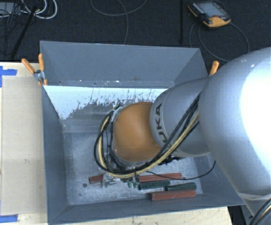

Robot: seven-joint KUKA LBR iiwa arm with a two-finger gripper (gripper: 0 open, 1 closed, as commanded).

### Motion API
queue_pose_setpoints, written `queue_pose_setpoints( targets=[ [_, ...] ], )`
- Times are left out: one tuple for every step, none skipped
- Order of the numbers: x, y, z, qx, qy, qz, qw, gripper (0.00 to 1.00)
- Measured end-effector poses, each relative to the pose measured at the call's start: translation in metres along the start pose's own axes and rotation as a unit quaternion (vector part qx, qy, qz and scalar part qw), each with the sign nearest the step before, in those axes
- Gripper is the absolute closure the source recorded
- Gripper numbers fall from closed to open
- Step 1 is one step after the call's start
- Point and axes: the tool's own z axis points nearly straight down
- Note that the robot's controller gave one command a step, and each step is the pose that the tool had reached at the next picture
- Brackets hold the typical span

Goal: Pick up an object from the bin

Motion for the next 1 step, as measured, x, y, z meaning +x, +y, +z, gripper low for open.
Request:
queue_pose_setpoints(
  targets=[
    [0.0033,0.0075,-0.1601,0.001,0.0029,-0.013,0.9999,1.0]
  ],
)
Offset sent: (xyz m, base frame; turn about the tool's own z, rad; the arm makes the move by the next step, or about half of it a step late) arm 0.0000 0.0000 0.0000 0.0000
